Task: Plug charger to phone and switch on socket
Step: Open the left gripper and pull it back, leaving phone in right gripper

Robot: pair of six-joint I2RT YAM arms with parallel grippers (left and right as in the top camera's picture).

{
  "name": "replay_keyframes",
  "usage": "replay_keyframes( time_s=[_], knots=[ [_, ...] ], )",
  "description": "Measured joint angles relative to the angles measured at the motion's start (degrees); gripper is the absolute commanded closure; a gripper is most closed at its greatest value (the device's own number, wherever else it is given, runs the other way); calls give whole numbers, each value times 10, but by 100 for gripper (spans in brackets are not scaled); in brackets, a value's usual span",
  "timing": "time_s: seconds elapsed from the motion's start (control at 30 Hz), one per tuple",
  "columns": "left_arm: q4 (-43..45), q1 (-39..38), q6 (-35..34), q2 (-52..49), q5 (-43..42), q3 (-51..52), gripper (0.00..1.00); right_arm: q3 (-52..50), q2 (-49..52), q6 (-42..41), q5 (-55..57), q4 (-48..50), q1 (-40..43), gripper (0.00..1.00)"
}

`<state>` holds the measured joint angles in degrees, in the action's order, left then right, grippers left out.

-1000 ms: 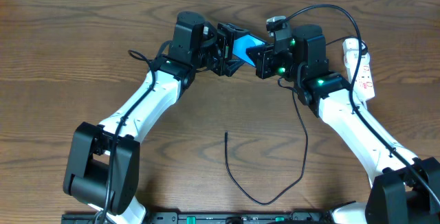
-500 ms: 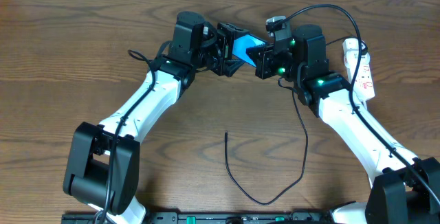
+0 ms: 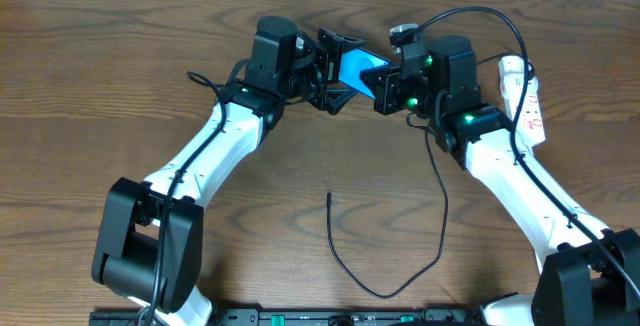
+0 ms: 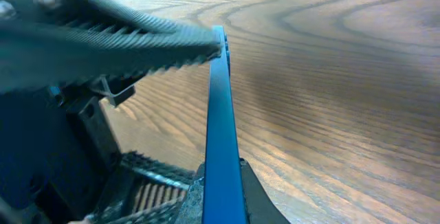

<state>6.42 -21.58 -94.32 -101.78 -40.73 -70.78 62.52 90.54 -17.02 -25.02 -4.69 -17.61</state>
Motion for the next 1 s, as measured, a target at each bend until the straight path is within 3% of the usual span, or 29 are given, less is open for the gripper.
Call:
replay_keyframes(
  time_s=[0.27, 0.47, 1.0],
  knots=[
    [0, 0, 17, 0, -43, 0, 9, 0, 0, -15, 10, 0, 43, 99],
    [12, 1, 41, 0, -58, 0, 9, 0, 0, -74, 11, 2, 64, 99],
    [30, 73, 90, 0, -79, 0, 9, 0, 1, -468, -4, 29, 81, 99]
  ],
)
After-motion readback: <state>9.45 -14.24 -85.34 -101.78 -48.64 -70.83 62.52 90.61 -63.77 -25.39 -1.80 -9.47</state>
